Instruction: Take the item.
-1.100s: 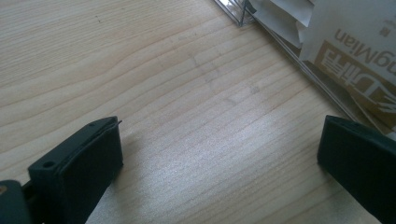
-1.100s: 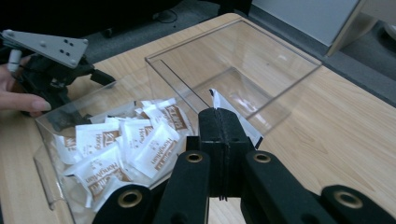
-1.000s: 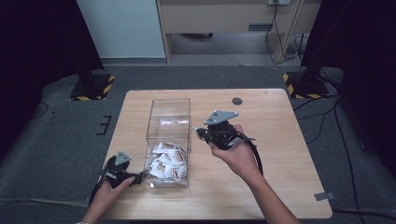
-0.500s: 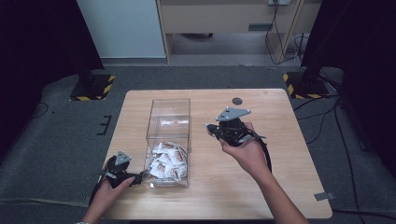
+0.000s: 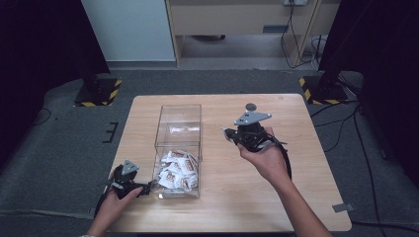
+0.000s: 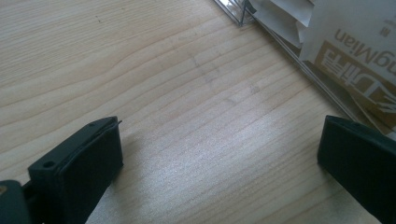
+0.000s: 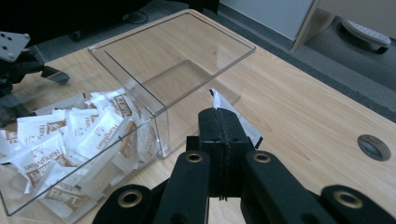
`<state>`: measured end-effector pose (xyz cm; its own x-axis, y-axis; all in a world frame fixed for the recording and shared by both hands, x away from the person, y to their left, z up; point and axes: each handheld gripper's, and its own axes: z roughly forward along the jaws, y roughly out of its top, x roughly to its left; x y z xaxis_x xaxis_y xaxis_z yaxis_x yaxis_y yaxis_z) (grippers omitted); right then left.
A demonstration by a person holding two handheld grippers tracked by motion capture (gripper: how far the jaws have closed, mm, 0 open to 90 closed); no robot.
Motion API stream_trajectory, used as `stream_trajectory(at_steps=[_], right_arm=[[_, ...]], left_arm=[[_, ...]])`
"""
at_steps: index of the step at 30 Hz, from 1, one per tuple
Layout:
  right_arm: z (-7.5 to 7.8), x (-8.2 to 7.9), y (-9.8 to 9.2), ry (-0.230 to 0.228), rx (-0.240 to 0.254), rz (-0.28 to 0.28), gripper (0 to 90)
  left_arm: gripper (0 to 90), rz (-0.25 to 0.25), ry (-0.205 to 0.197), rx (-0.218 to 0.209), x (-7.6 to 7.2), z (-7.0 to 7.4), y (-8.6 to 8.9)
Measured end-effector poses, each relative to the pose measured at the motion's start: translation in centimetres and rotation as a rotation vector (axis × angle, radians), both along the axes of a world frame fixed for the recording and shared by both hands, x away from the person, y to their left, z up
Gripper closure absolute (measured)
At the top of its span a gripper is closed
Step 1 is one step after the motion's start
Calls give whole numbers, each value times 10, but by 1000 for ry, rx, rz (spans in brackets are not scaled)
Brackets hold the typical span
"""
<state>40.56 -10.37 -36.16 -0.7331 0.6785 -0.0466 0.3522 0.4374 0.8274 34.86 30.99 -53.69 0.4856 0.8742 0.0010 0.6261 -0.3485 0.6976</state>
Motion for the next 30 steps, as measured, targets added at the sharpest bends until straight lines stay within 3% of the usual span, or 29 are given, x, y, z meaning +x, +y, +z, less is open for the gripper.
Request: stream_trajectory(at_steps=[12, 30], right_arm=[[1, 6, -26, -7, -1, -56, 900], [0, 16, -48, -11, 12, -115, 900]], left_arm=[[0, 0, 0, 0, 0, 0, 0], [0, 0, 0, 0, 0, 0, 0]])
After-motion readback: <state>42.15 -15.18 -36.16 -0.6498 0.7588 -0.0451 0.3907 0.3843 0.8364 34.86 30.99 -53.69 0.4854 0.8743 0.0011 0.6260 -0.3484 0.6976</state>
